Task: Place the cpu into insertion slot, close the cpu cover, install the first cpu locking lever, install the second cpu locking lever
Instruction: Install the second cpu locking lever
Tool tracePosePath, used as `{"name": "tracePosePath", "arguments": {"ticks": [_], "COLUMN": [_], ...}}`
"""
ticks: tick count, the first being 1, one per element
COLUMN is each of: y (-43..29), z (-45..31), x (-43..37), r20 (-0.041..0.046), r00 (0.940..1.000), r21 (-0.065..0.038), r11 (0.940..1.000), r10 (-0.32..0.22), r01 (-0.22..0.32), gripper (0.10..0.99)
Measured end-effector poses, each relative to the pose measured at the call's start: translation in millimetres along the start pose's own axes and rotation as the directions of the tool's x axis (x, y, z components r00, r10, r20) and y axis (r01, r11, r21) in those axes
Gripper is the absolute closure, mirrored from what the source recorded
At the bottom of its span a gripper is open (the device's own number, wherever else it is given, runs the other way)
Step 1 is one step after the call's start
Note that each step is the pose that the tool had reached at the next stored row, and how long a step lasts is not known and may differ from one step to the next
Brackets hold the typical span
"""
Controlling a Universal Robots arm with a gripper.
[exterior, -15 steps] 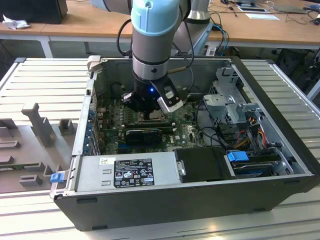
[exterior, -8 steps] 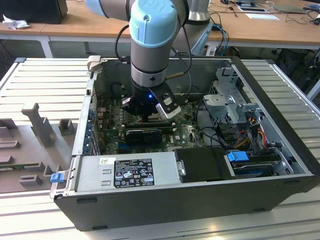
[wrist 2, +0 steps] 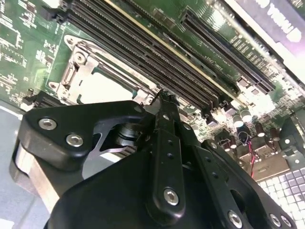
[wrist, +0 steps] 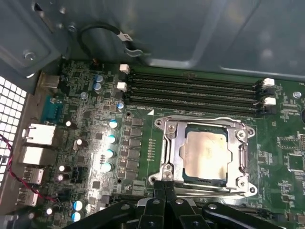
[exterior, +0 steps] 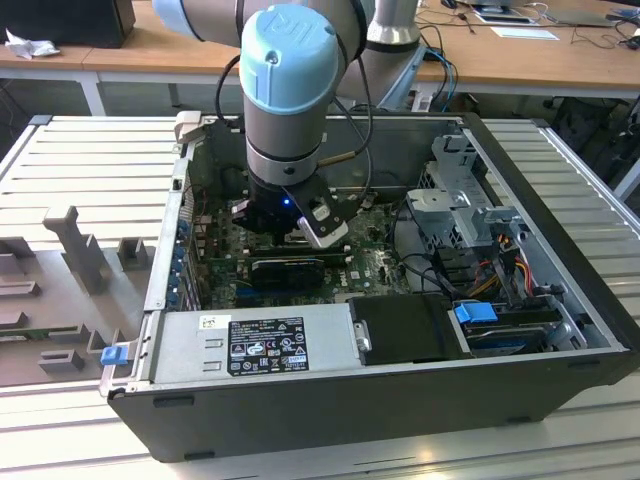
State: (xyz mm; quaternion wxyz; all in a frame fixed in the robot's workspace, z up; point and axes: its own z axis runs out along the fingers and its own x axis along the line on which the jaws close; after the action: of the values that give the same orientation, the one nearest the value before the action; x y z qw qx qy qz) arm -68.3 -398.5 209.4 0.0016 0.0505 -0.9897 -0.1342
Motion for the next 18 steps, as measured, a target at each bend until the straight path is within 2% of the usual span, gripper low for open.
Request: {"name": "tracePosePath", "arguments": {"ticks": [5,8,9,10,11,12,13,15,18], "y": [-1.7,-2.8,-3.6,-3.3,-2.1,0.6,2.3,5.1,6.2], "z": [6.1,11.2,13.6,12.8,8.4,-1.3,-7.7,-17.6,-22.1], "x": [2.2,3.4,4.1,4.2,4.2,4.2,4.1,3.9,1.8], "r20": [0.0016,0.0039,0.0048,0.0051,0.0052,0.0051,0.0051,0.0046,0.0037], "r00": [1.0000,1.0000,1.0000,1.0000,1.0000,1.0000,1.0000,1.0000,1.0000], "r21": [-0.024,-0.047,-0.059,-0.062,-0.064,-0.065,-0.065,-0.065,-0.066], "r11": [0.9997,0.9989,0.9982,0.9981,0.9980,0.9979,0.9979,0.9978,0.9978], "r10": [-0.003,-0.005,-0.006,-0.006,-0.006,-0.006,-0.006,-0.006,-0.006], "r01": [0.003,0.005,0.006,0.006,0.007,0.007,0.007,0.006,0.006], "gripper": [0.980,0.980,0.980,0.980,0.980,0.980,0.980,0.980,0.980]}}
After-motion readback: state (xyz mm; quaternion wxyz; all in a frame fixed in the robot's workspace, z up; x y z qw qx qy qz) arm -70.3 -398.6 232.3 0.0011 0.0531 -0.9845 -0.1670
